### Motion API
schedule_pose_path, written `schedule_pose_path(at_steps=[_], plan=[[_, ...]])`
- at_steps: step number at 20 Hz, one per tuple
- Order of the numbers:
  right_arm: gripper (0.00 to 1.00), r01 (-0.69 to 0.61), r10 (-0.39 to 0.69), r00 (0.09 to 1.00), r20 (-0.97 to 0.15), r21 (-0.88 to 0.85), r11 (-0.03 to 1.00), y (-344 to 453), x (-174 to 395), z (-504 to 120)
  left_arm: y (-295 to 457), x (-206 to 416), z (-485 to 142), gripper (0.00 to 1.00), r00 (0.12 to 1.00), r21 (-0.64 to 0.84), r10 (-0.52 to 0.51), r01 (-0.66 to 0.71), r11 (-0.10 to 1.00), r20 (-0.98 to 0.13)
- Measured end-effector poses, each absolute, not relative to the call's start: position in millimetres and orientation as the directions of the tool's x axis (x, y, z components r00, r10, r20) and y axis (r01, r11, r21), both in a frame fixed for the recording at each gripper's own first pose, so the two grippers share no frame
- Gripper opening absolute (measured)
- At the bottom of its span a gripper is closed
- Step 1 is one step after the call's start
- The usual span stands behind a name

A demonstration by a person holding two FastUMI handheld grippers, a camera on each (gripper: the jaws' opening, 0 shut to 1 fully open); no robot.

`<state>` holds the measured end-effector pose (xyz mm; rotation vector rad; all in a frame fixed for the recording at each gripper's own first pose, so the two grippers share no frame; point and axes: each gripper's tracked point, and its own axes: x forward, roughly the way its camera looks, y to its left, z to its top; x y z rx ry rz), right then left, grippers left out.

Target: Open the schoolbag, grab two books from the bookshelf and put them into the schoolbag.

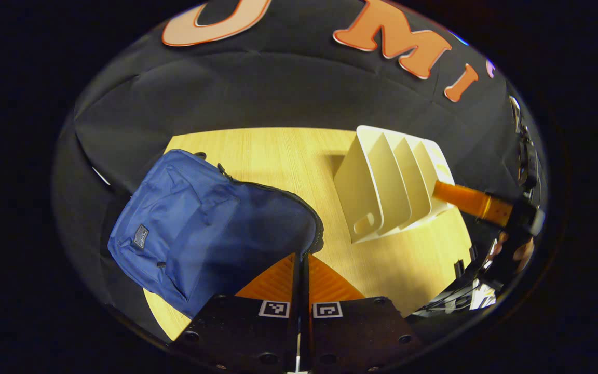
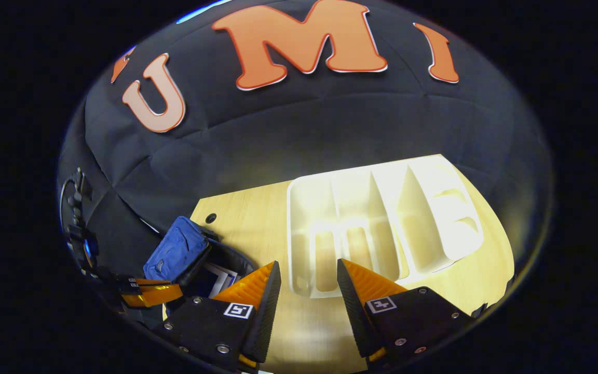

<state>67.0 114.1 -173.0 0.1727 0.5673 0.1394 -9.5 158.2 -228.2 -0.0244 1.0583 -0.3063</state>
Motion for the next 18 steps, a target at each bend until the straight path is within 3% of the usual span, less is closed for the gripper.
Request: schedule_pose_path(at_steps=[10, 11, 14, 18], plan=[[0.64, -0.066, 0.154, 0.856, -0.494, 0.19, 0.979, 55.6, 68.6, -163.6, 126.8, -59.3, -266.9, 0.05, 0.372, -0.113, -0.201, 0.247, 0.963, -0.906], [0.65, -0.066, 0.148, 0.859, -0.49, 0.18, 0.981, 52.0, 68.4, -163.3, 122.9, -60.6, -267.2, 0.14, 0.375, -0.117, -0.203, 0.239, 0.964, -0.905], [0.65, -0.073, 0.136, 0.872, -0.47, 0.149, 0.986, 41.0, 67.6, -159.4, 112.6, -58.8, -263.6, 0.27, 0.414, -0.075, -0.162, 0.218, 0.973, -0.896], [0.67, -0.086, 0.126, 0.893, -0.431, 0.11, 0.99, 29.2, 67.1, -150.2, 101.8, -38.9, -237.3, 0.7, 0.531, 0.027, -0.065, 0.164, 0.986, -0.845]])
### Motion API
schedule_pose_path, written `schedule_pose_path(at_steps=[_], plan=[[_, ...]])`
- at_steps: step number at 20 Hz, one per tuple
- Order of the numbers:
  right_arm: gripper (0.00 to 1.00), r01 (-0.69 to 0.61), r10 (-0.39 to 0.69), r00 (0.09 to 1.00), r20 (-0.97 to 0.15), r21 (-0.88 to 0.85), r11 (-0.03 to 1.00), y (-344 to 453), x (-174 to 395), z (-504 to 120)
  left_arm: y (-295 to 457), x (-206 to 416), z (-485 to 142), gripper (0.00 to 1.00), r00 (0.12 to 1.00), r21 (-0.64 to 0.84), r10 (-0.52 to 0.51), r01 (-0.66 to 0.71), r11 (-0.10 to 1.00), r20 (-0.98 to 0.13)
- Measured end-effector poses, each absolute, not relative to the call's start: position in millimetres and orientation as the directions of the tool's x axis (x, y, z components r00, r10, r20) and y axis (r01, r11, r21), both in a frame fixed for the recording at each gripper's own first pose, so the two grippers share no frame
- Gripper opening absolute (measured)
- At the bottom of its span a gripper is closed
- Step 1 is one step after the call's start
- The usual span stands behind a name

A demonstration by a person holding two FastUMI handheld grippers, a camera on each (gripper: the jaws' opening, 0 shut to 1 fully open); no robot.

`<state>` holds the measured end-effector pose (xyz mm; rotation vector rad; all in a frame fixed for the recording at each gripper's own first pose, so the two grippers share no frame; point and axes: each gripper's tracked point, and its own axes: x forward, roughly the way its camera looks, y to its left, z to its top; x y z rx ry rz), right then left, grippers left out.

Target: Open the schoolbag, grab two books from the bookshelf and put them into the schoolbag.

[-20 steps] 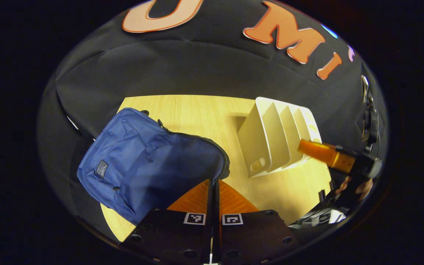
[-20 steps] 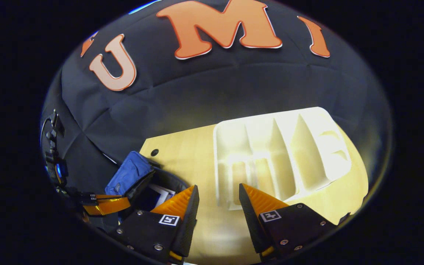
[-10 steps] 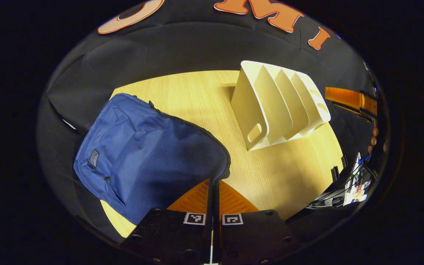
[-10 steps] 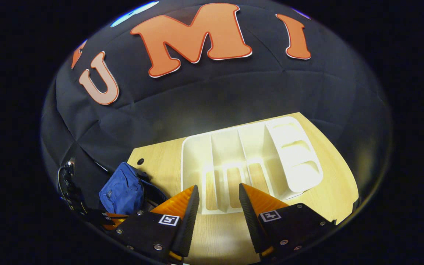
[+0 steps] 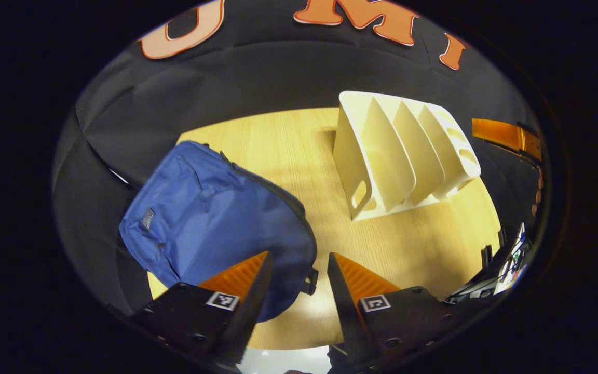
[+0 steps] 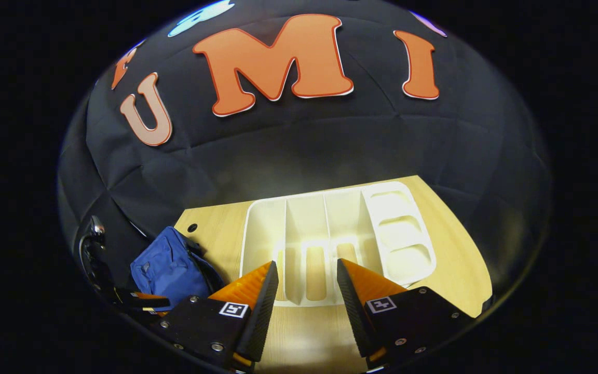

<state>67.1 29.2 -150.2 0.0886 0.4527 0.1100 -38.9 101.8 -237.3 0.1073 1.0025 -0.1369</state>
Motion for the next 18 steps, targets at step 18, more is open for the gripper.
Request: schedule_pose_path(at_steps=[18], plan=[[0.92, -0.066, 0.066, 0.998, -0.019, 0.007, 0.998, -8.8, 45.0, -42.6, 17.8, 15.7, -33.3, 0.98, 0.98, 0.048, 0.011, -0.001, 0.999, -0.201]])
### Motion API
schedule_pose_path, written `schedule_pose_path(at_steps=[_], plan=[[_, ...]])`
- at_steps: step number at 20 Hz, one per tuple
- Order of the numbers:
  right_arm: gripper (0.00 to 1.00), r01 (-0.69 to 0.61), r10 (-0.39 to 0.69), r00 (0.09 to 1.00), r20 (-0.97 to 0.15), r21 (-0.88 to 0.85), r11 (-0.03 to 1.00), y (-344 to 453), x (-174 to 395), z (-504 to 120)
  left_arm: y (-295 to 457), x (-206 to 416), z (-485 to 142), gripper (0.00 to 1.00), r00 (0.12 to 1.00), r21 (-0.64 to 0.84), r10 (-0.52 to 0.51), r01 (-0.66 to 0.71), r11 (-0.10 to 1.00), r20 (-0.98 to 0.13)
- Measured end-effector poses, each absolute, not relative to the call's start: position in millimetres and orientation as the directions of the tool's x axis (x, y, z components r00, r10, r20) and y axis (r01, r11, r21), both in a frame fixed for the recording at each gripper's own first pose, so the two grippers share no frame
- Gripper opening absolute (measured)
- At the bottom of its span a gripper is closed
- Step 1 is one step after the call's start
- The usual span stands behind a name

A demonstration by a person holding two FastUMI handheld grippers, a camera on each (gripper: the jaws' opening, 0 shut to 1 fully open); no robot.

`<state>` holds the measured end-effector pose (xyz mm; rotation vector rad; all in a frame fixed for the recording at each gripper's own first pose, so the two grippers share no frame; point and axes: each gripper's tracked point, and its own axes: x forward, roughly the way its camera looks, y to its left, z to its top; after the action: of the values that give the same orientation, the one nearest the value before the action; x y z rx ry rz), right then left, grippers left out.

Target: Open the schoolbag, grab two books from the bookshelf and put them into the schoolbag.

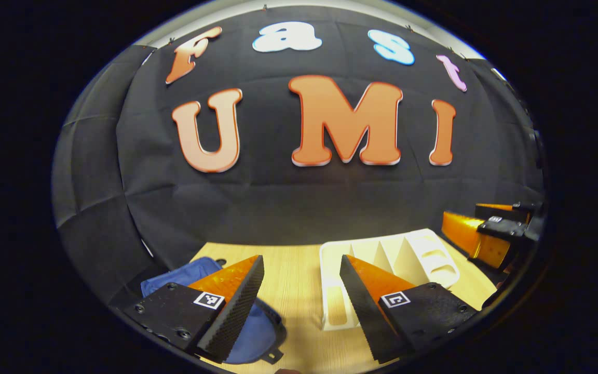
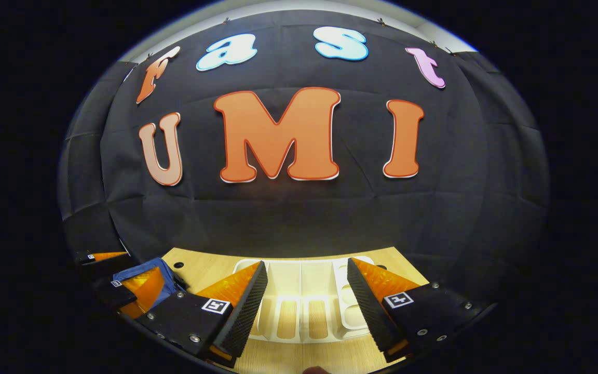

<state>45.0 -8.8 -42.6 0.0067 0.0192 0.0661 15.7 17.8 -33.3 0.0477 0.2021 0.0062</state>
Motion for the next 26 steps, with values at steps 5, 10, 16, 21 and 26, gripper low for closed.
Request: schedule_pose_path(at_steps=[5, 10, 16, 21, 26], plan=[[0.92, -0.078, 0.082, 0.986, 0.148, -0.038, 0.996, -6.6, 27.2, -2.0, 24.9, 6.1, 33.1, 0.93, 0.996, 0.099, 0.065, -0.071, 0.993, 0.059], [0.92, -0.074, 0.081, 0.98, 0.18, -0.048, 0.996, -5.5, 16.1, 3.4, 35.8, -11.7, 70.7, 0.9, 0.974, 0.083, 0.11, -0.129, 0.988, 0.199], [0.92, -0.06, 0.067, 0.971, 0.231, -0.04, 0.997, -9.1, 8.3, 10.8, 43.9, -15.7, 63.2, 0.91, 0.972, -0.003, 0.145, -0.147, 0.989, 0.185], [0.92, -0.053, 0.063, 0.975, 0.212, -0.056, 0.997, -8.7, 8.5, 1.7, 39.5, -13.2, 53.6, 0.92, 0.977, -0.007, 0.139, -0.14, 0.99, 0.159], [0.92, -0.047, 0.057, 0.98, 0.193, -0.057, 0.997, -10.2, 9.5, -5.8, 29.3, -13.9, 52.6, 0.93, 0.981, 0.02, 0.108, -0.113, 0.993, 0.163]])
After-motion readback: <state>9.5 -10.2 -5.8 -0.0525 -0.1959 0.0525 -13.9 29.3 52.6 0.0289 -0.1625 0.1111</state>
